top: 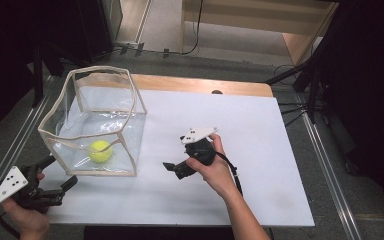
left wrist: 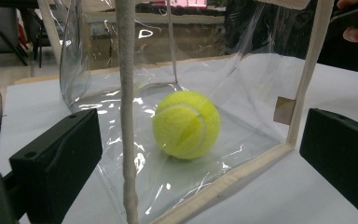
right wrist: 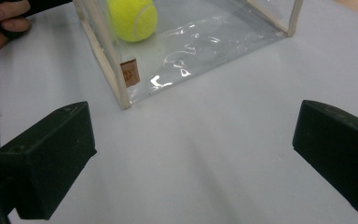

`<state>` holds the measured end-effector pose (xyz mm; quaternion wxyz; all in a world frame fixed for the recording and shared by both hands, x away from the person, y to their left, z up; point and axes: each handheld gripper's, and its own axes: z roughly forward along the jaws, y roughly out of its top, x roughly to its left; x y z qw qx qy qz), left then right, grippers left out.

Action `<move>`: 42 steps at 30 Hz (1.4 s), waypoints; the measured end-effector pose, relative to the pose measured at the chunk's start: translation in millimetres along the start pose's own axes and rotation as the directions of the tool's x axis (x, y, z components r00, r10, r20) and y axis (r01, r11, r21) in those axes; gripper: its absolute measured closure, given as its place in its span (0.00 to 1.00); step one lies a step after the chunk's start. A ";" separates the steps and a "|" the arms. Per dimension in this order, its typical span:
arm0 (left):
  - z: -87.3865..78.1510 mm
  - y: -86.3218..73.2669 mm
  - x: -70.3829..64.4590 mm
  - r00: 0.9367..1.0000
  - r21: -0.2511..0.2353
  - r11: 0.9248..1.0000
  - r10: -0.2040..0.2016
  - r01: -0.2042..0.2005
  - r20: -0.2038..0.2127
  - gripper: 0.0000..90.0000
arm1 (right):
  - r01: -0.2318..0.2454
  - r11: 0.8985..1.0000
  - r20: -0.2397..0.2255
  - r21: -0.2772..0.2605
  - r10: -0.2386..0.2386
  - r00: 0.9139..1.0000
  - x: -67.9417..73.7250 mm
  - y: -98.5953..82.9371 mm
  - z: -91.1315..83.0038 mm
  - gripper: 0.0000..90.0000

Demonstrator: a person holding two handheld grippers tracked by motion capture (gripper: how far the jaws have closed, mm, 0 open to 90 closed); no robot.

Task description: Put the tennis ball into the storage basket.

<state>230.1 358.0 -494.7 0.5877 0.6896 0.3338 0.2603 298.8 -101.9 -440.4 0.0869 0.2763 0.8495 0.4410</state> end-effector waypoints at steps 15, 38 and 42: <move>-0.6 -0.1 -0.2 1.000 -0.003 1.000 -0.004 0.004 -0.004 0.00 | -0.053 0.997 0.048 -0.058 0.056 0.997 -9.8 -44.8 -13.0 0.00; 0.1 0.1 -0.5 1.000 0.004 1.000 0.004 -0.004 -0.005 0.00 | -0.157 0.980 0.131 -0.124 0.173 0.976 -30.4 -97.4 -58.4 0.00; 0.1 0.1 -0.4 1.000 0.003 1.000 0.003 -0.003 -0.005 0.00 | -0.167 0.978 0.146 -0.127 0.185 0.972 -31.7 -106.5 -66.2 0.00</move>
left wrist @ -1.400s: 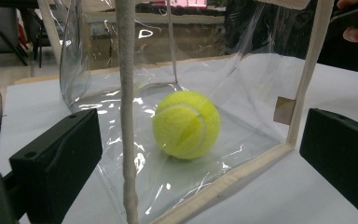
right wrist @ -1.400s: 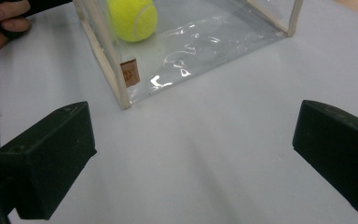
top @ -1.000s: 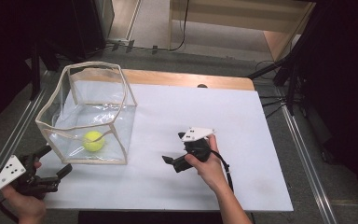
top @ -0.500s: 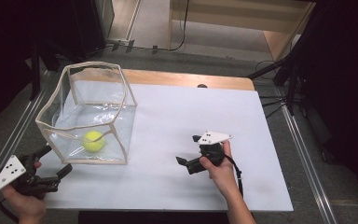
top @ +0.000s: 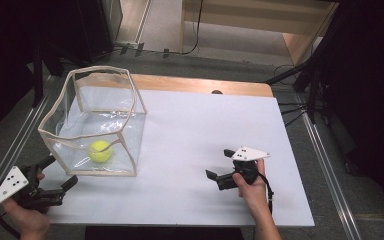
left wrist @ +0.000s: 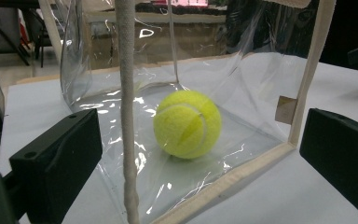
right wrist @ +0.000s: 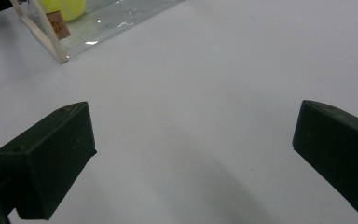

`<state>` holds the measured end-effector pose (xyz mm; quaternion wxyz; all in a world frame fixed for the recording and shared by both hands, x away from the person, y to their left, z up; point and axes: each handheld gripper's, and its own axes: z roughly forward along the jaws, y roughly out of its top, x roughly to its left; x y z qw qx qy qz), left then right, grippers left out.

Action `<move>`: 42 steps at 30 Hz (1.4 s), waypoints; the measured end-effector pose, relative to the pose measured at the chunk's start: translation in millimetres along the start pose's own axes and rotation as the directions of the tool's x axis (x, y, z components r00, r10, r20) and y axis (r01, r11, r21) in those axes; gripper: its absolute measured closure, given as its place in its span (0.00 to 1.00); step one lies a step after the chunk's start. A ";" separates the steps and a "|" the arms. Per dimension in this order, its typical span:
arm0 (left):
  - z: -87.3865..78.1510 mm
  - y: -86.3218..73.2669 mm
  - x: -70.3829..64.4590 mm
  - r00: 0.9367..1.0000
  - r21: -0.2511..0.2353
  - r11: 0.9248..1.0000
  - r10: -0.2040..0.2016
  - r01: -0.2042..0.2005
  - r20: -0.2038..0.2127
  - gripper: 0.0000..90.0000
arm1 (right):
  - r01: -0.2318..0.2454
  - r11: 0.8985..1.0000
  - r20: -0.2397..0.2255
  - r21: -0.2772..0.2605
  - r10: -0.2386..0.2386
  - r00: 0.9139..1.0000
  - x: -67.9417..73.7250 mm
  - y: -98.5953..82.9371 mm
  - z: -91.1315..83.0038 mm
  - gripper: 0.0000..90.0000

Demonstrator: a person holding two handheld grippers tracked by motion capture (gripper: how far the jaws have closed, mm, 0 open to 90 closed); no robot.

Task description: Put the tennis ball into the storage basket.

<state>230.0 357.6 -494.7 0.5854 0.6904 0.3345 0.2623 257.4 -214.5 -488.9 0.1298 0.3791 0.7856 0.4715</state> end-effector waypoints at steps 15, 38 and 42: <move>0.4 0.3 1.1 1.000 0.001 1.000 0.000 0.000 0.000 0.00 | -0.050 0.998 0.100 -0.026 0.052 0.994 -24.7 -22.7 -41.2 0.00; 1.8 0.7 1.2 1.000 0.007 1.000 -0.001 0.001 0.007 0.00 | -0.144 0.982 0.225 -0.124 0.169 0.960 -60.4 -61.3 -81.4 0.00; 2.0 0.7 1.5 1.000 0.009 1.000 -0.003 0.003 0.005 0.00 | -0.146 0.981 0.227 -0.126 0.172 0.958 -60.6 -62.7 -83.9 0.00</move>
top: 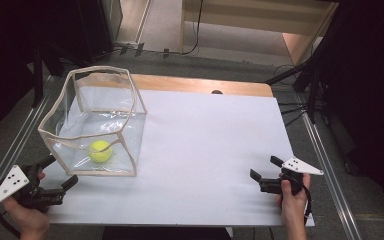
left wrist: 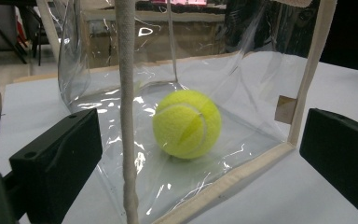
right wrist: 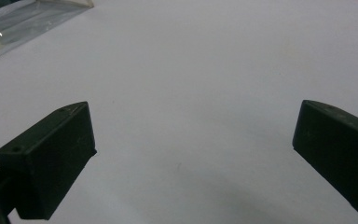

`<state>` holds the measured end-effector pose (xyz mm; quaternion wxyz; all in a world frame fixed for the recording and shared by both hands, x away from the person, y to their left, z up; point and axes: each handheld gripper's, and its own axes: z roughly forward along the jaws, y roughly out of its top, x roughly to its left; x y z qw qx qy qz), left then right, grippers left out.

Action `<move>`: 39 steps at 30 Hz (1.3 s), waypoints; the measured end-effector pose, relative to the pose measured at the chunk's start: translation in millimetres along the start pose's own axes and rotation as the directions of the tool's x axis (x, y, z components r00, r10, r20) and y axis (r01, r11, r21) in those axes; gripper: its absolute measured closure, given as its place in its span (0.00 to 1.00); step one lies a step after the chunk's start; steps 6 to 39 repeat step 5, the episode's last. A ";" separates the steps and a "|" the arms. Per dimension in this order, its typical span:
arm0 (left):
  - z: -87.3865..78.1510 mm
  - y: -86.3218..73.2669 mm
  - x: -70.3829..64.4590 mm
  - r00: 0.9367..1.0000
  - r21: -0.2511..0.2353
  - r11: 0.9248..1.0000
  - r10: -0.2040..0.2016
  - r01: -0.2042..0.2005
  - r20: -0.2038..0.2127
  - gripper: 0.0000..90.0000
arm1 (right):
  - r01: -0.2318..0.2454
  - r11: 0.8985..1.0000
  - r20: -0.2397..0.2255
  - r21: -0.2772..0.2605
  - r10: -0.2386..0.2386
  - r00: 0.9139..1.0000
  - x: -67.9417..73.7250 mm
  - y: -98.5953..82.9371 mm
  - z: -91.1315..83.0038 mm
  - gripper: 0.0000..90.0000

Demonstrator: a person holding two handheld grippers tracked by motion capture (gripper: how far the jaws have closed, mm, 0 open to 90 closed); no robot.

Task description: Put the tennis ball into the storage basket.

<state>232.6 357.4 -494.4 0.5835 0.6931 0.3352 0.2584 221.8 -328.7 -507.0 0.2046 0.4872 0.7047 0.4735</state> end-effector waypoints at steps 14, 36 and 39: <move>0.3 0.0 -0.1 1.000 0.000 1.000 -0.001 0.001 0.001 0.00 | 0.004 1.000 -0.012 0.015 -0.003 1.000 -0.2 -0.4 1.0 0.00; 0.3 0.0 -0.1 1.000 0.000 1.000 -0.001 0.001 0.001 0.00 | 0.004 1.000 -0.012 0.015 -0.003 1.000 -0.2 -0.4 1.0 0.00; 0.3 0.0 -0.1 1.000 0.000 1.000 -0.001 0.001 0.001 0.00 | 0.004 1.000 -0.012 0.015 -0.003 1.000 -0.2 -0.4 1.0 0.00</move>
